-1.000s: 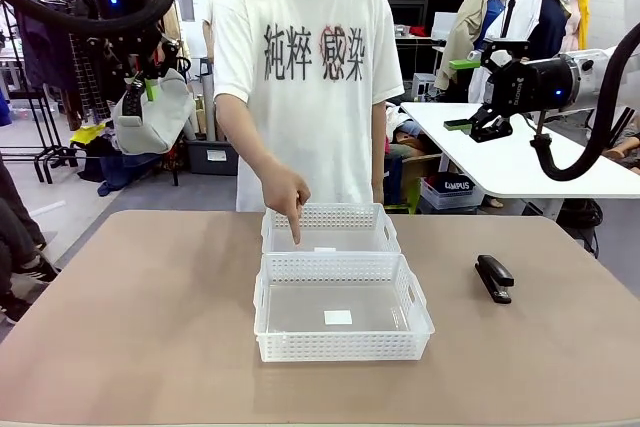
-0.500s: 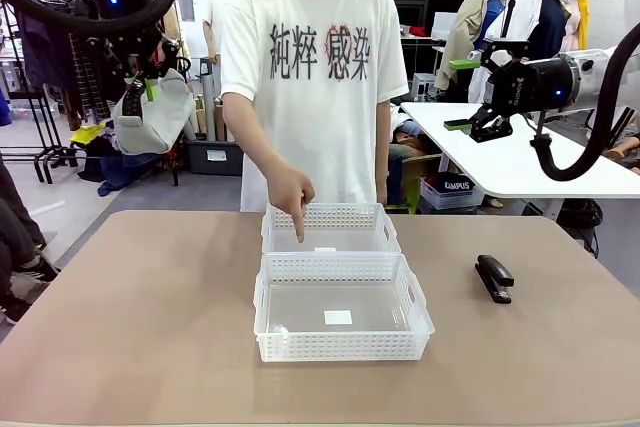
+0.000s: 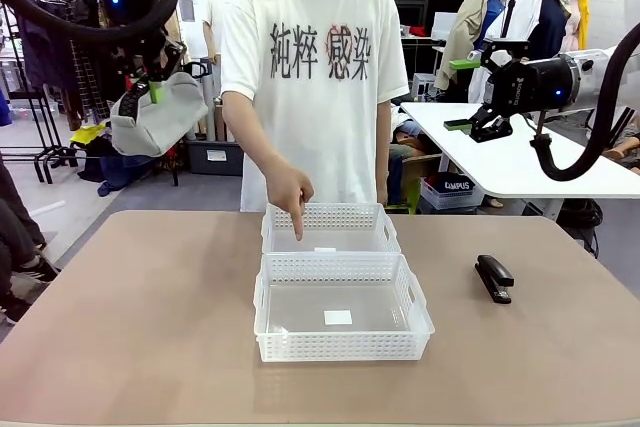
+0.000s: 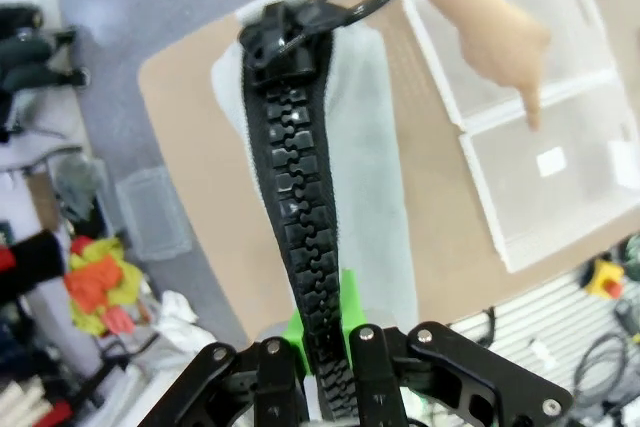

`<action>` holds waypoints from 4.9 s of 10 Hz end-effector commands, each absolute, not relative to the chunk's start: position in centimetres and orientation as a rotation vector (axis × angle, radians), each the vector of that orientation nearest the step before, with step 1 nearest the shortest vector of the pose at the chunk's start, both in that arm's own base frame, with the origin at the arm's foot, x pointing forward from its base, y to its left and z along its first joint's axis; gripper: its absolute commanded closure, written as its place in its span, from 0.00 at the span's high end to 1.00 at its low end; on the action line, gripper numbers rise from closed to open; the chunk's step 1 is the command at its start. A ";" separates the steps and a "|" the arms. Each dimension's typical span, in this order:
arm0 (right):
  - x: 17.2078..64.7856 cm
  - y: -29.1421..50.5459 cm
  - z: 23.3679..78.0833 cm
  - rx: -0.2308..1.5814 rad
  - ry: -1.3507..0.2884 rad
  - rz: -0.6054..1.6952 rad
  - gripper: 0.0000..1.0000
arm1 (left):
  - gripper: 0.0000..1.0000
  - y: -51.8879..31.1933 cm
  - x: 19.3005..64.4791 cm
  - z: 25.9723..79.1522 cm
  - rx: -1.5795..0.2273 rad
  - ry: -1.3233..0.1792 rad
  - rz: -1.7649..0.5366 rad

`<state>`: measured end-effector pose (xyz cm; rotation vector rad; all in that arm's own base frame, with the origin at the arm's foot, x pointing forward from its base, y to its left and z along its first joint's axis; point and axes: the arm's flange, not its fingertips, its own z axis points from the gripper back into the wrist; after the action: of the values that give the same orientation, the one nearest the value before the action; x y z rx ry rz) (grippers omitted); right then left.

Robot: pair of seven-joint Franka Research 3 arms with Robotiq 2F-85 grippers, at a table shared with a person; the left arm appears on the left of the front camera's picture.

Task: Distribute items into two baskets.
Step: Move the picked Pencil pouch towards the Organizing basket indicated by the person, stopping as directed, then place the picked Pencil pouch into the Organizing basket as instructed by the person.

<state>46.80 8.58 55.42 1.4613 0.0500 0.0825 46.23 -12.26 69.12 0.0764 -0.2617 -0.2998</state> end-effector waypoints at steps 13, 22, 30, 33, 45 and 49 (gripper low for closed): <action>46.7 8.5 55.6 1.461 0.052 0.079 1.00 | 0.00 -25.8 43.7 66.0 0.054 -0.441 -1.297; 46.7 8.5 55.6 1.461 0.052 0.079 1.00 | 0.00 -31.3 41.2 61.9 0.132 -0.408 -1.447; 46.7 8.5 55.6 1.461 0.052 0.079 1.00 | 0.00 -32.0 41.3 61.8 0.117 -0.385 -1.428; 46.7 8.5 55.6 1.461 0.052 0.079 1.00 | 0.00 -32.0 41.3 61.8 0.117 -0.385 -1.428; 46.7 8.5 55.6 1.461 0.052 0.079 1.00 | 0.00 -32.0 41.3 61.8 0.117 -0.385 -1.428; 46.7 8.5 55.6 1.461 0.052 0.079 1.00 | 0.00 -32.0 41.3 61.8 0.117 -0.385 -1.428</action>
<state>46.79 8.59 55.41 1.4612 0.0504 0.0827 41.45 -32.04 61.65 0.1140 -0.3845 -1.4221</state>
